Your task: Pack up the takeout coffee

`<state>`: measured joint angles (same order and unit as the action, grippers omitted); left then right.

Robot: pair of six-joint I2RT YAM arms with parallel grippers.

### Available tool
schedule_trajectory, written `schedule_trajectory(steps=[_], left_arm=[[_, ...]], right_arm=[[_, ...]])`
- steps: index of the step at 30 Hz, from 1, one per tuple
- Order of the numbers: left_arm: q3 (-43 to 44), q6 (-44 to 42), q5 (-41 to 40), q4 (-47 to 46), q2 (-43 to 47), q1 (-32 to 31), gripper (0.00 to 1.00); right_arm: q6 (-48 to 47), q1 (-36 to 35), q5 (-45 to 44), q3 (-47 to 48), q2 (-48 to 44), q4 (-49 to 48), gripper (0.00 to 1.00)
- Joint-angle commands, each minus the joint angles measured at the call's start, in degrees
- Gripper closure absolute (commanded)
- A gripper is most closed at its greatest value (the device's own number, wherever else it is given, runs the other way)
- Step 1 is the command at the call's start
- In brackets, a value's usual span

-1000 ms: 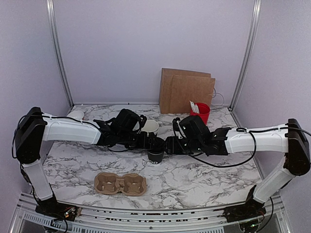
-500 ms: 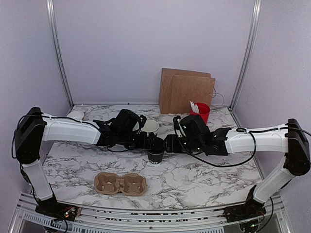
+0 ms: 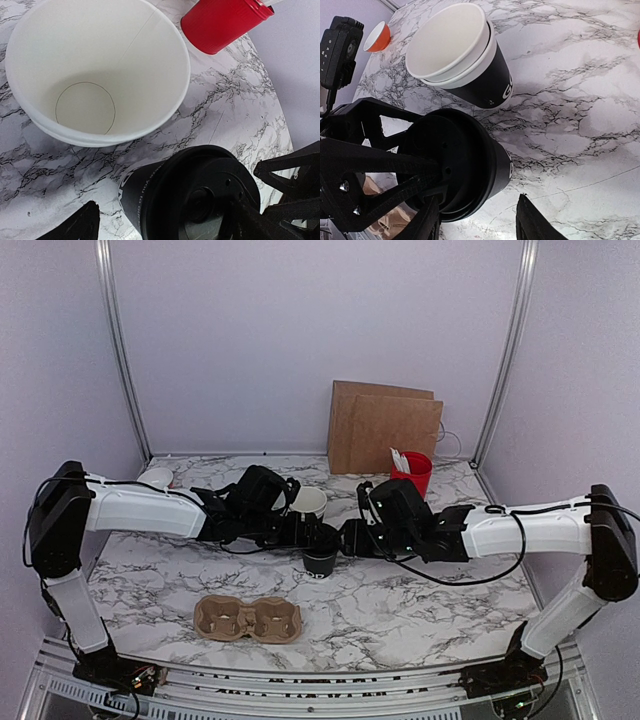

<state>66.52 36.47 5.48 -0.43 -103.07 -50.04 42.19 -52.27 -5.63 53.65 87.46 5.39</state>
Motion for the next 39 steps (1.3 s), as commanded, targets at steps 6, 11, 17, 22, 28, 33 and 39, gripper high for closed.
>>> schedule_trajectory(steps=[6, 11, 17, 22, 28, 33, 39], left_arm=[[-1.4, -0.6, -0.2, 4.6, 0.3, -0.4, 0.08], [-1.2, -0.7, -0.1, 4.6, 0.2, -0.4, 0.08], [-1.2, -0.5, 0.0, 4.6, -0.1, -0.4, 0.08], [-1.1, -0.5, -0.1, 4.6, -0.1, -0.4, 0.08], [-1.3, -0.3, -0.1, 4.6, 0.0, -0.4, 0.08], [-1.4, -0.4, -0.1, 4.6, 0.5, -0.4, 0.08], [-1.3, -0.6, 0.2, 4.3, 0.9, -0.5, 0.08]], right_arm=[[0.9, 0.1, -0.3, 0.3, 2.2, -0.4, 0.51], [1.2, 0.0, -0.6, -0.8, 1.1, -1.6, 0.53], [0.5, 0.2, -2.2, -1.8, -1.4, -2.6, 0.53], [1.2, 0.2, -2.2, -3.1, -1.9, -3.6, 0.53], [1.5, 0.2, -2.5, -2.8, -1.6, -3.2, 0.53], [2.5, 0.2, -3.4, -3.2, -1.8, -2.5, 0.55], [2.3, 0.2, -3.6, -3.6, -2.6, -3.4, 0.55]])
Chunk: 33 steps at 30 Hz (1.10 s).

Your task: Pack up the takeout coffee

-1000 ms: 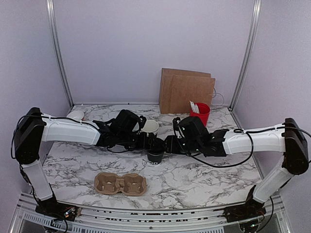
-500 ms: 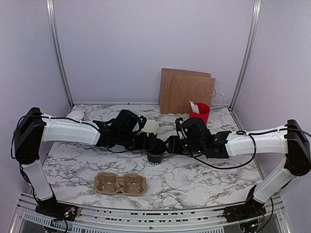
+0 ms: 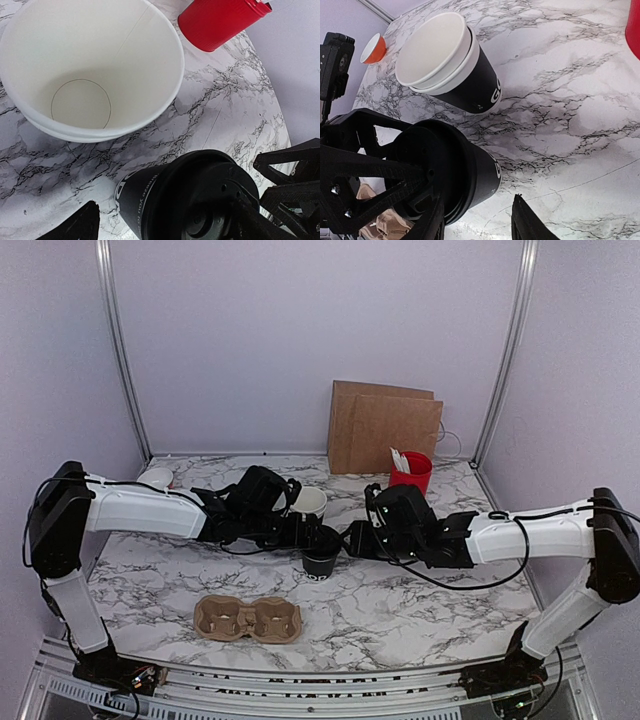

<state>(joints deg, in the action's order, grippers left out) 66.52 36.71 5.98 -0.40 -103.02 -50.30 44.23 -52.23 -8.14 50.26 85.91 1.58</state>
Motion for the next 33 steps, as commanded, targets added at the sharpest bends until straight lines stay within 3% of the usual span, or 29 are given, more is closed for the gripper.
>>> schedule_trajectory(steps=[1, 18, 33], left_arm=[[-1.3, -0.8, -0.3, 4.2, 0.9, -0.2, 0.08], [-1.5, -1.0, 0.4, 3.5, 0.7, -0.3, 0.08], [-3.3, -0.2, 0.0, 2.5, 0.5, -0.3, 0.08]], right_arm=[[0.1, 0.1, -0.9, 0.1, -0.8, 0.6, 0.56], [-0.6, -0.1, 3.6, 2.8, 6.3, 3.9, 0.57], [-1.4, -1.8, 3.2, -5.0, 8.6, 11.4, 0.57]])
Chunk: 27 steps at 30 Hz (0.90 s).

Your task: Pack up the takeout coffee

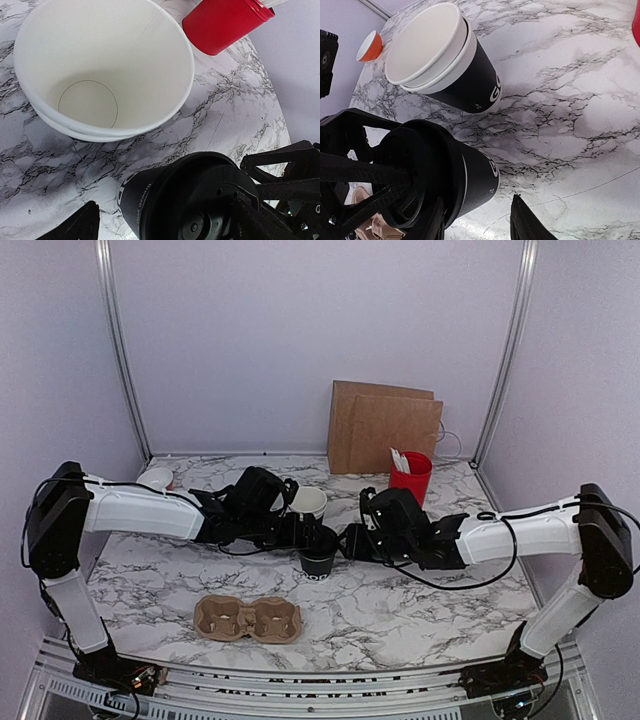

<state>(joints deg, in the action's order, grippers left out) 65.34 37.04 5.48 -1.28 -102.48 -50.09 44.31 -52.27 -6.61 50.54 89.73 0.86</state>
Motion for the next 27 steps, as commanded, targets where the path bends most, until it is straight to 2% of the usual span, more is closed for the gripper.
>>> schedule_trajectory(steps=[1, 9, 15, 20, 27], left_arm=[[-2.3, -0.5, 0.4, 3.3, 0.0, -0.5, 0.08], [-2.5, -0.5, 0.3, 3.2, -0.1, -0.5, 0.08], [-2.7, -0.8, 0.4, 3.2, 0.3, -0.5, 0.08], [-1.9, -1.8, 1.3, 3.1, 1.0, -0.5, 0.08], [-0.4, -3.2, 1.7, 3.2, 2.3, -0.5, 0.08]], right_arm=[[-1.3, -2.1, 1.8, -5.9, 5.1, 12.0, 0.57], [0.3, -3.9, 2.7, -8.0, 8.7, 11.7, 0.58], [0.8, -4.0, 1.5, -7.1, 7.3, 12.9, 0.57], [-1.1, -3.4, -3.0, 1.2, 4.4, 15.1, 0.57], [-3.7, -1.5, -3.3, 12.3, 4.0, 13.5, 0.56]])
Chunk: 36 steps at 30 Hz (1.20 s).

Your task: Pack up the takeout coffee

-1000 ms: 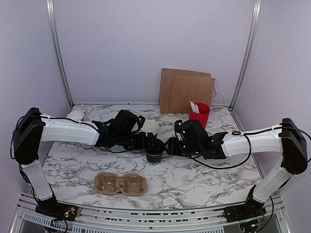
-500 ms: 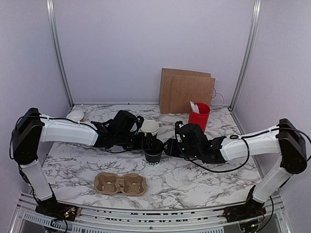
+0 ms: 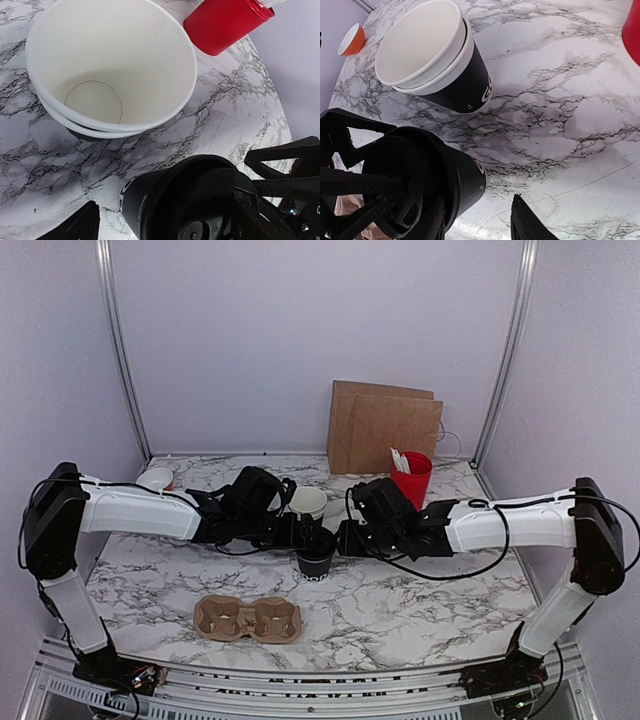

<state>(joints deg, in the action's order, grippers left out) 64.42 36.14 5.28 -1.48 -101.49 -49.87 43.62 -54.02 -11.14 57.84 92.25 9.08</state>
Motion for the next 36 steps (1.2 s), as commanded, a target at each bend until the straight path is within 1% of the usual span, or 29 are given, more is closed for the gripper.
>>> schedule_trajectory(steps=[1, 5, 13, 21, 27, 31, 36], left_arm=[[0.7, -2.4, 1.9, 3.4, 1.5, -0.8, 0.08], [1.6, -3.2, 1.6, 3.7, 2.1, -0.7, 0.08], [2.2, -3.7, 0.5, 4.6, 4.0, -0.7, 0.08], [1.7, -4.8, -2.3, 7.4, 7.2, -0.4, 0.08], [-1.5, -5.5, -4.3, 9.2, 9.6, 1.7, 0.08], [-2.8, -5.1, -6.1, 10.6, 10.3, 3.0, 0.08], [-2.4, -4.9, -7.9, 13.0, 8.6, 3.7, 0.08]], right_arm=[[-3.4, 0.5, 1.3, 5.8, 1.6, 4.9, 0.56], [-4.5, 1.6, 1.9, 8.6, 2.0, 4.8, 0.56], [-6.1, 2.5, 2.3, 10.6, 1.3, 6.2, 0.56], [-6.8, 2.7, 2.8, 6.4, -2.9, 8.5, 0.56], [-5.7, 2.7, 4.8, 0.9, -6.5, 8.6, 0.56], [-5.4, 2.7, 6.8, -0.8, -6.5, 8.1, 0.56], [-6.3, 2.2, 9.1, -0.7, -5.5, 7.2, 0.56]])
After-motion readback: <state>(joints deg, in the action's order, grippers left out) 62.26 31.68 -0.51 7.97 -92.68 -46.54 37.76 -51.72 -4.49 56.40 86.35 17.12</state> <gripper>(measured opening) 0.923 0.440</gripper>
